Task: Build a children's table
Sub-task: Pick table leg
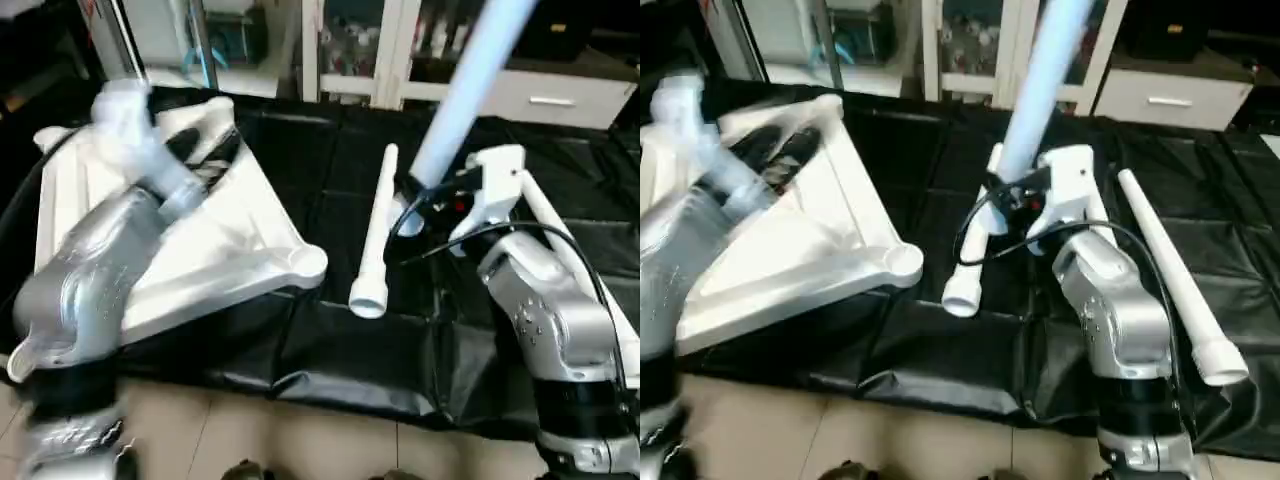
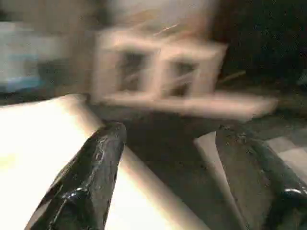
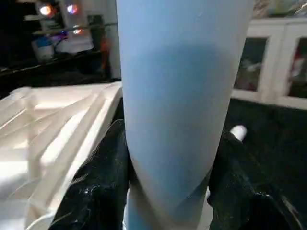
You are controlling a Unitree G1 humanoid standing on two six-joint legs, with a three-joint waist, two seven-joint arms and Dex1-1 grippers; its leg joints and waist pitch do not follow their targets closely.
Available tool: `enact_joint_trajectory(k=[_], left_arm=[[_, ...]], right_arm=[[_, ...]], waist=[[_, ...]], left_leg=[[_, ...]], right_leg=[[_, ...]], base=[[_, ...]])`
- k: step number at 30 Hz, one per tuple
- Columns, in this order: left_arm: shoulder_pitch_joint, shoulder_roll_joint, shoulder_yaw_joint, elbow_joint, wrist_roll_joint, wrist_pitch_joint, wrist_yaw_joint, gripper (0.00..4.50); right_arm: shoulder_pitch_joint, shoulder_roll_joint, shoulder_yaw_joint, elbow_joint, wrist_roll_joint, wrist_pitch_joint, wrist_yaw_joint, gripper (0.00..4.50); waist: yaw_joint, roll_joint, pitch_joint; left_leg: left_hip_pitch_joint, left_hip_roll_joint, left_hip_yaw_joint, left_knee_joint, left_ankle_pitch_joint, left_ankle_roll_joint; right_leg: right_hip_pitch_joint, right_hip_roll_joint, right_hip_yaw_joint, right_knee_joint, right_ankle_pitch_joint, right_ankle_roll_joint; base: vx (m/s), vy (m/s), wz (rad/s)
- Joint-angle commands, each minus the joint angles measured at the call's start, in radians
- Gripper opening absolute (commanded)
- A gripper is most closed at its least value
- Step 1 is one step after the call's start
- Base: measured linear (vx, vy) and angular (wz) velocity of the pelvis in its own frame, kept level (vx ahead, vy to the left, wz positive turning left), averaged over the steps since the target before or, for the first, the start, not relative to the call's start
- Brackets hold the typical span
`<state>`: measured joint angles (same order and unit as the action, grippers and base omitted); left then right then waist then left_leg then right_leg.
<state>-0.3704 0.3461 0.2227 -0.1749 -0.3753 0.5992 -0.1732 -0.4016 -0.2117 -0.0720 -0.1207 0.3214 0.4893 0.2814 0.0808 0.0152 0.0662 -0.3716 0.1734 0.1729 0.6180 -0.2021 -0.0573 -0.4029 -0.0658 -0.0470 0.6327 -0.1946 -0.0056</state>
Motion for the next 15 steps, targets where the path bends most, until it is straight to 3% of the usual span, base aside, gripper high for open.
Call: enact_joint_trajectory(k=[1,2,4,5,6,7,9,11,12,13,14,15], left_arm=[[0.045,-0.004,-0.047,-0.053,0.083,-0.06,0.051,3.47],[0.08,-0.011,-0.065,-0.058,0.101,-0.071,0.07,3.47],[0.125,-0.03,-0.082,-0.059,0.108,-0.067,0.094,3.47],[0.138,-0.041,-0.081,-0.06,0.103,-0.058,0.099,3.47],[0.152,-0.051,-0.088,-0.068,0.11,-0.063,0.102,3.47],[0.152,-0.051,-0.088,-0.068,0.11,-0.063,0.102,3.47],[0.144,-0.045,-0.138,-0.054,0.155,-0.062,0.106,3.47],[0.103,-0.038,-0.17,-0.012,0.201,-0.047,0.113,3.47],[0.089,-0.038,-0.184,0.001,0.205,-0.048,0.099,3.47],[0.08,-0.039,-0.19,0.02,0.204,-0.064,0.084,3.47],[0.061,-0.041,-0.196,0.05,0.201,-0.087,0.062,3.47],[0.046,-0.043,-0.198,0.064,0.198,-0.093,0.055,3.47]], right_arm=[[0.008,0.006,0.001,-0.027,-0.026,-0.013,-0.03,1.88],[0.012,0.006,0.004,-0.027,-0.024,0.012,-0.033,1.88],[0.018,0.012,0.0,-0.025,-0.021,0.03,-0.046,1.88],[0.021,0.017,-0.005,-0.026,-0.021,0.029,-0.054,1.88],[0.023,0.021,-0.014,-0.027,-0.034,0.03,-0.081,1.88],[0.023,0.021,-0.014,-0.027,-0.034,0.03,-0.081,1.88],[0.014,0.008,-0.04,0.017,-0.027,-0.007,-0.067,1.88],[0.002,-0.012,-0.055,0.032,-0.025,-0.014,-0.056,1.88],[0.002,-0.014,-0.066,0.022,-0.015,-0.006,-0.055,1.88],[0.001,-0.012,-0.067,0.016,-0.014,0.002,-0.06,1.88],[-0.004,-0.01,-0.068,0.009,-0.013,0.015,-0.068,1.88],[-0.014,-0.013,-0.07,0.008,-0.014,0.028,-0.072,1.88]], waist=[[-0.001,0.009,-0.073],[0.001,0.01,-0.072],[0.003,-0.015,-0.07],[0.005,-0.01,-0.069],[0.003,-0.036,-0.068],[0.003,-0.036,-0.068],[0.008,-0.018,-0.07],[0.006,0.009,-0.07],[0.003,0.015,-0.069],[0.001,0.0,-0.072],[-0.001,0.001,-0.072],[-0.002,-0.009,-0.073]], left_leg=[[0.015,0.049,-0.022,-0.083,-0.15,-0.044],[0.016,0.049,-0.021,-0.083,-0.158,-0.047],[0.02,0.049,-0.013,-0.084,-0.174,-0.04],[0.016,0.049,-0.016,-0.085,-0.172,-0.041],[0.012,0.048,-0.013,-0.087,-0.17,-0.039],[0.012,0.048,-0.013,-0.087,-0.17,-0.039],[0.013,0.048,-0.018,-0.088,-0.171,-0.047],[0.021,0.046,-0.021,-0.087,-0.201,-0.071],[0.024,0.041,-0.021,-0.086,-0.223,-0.079],[0.017,0.04,-0.022,-0.085,-0.212,-0.072],[0.013,0.039,-0.021,-0.085,-0.193,-0.068],[0.012,0.036,-0.017,-0.081,-0.167,-0.055]], right_leg=[[0.045,-0.062,0.044,-0.076,-0.168,-0.133],[0.042,-0.061,0.045,-0.078,-0.166,-0.137],[0.035,-0.058,0.049,-0.081,-0.164,-0.145],[0.039,-0.061,0.05,-0.076,-0.166,-0.148],[0.039,-0.061,0.05,-0.081,-0.184,-0.136],[0.039,-0.061,0.05,-0.081,-0.184,-0.136],[0.036,-0.064,0.05,-0.078,-0.19,-0.115],[0.029,-0.057,0.049,-0.078,-0.157,-0.108],[0.029,-0.052,0.049,-0.08,-0.141,-0.107],[0.041,-0.055,0.051,-0.076,-0.118,-0.116],[0.044,-0.056,0.051,-0.076,-0.103,-0.121],[0.044,-0.056,0.053,-0.078,-0.097,-0.126]], base=[[0.0,0.0,0.0],[0.0,0.0,0.0],[0.0,0.0,0.0],[0.0,0.0,0.0],[0.0,0.0,0.0],[0.0,0.0,0.0],[0.0,0.0,0.0],[0.0,0.0,0.0],[0.0,0.0,0.0],[0.0,0.0,0.0],[0.0,0.0,0.0],[0.0,0.0,0.0]])
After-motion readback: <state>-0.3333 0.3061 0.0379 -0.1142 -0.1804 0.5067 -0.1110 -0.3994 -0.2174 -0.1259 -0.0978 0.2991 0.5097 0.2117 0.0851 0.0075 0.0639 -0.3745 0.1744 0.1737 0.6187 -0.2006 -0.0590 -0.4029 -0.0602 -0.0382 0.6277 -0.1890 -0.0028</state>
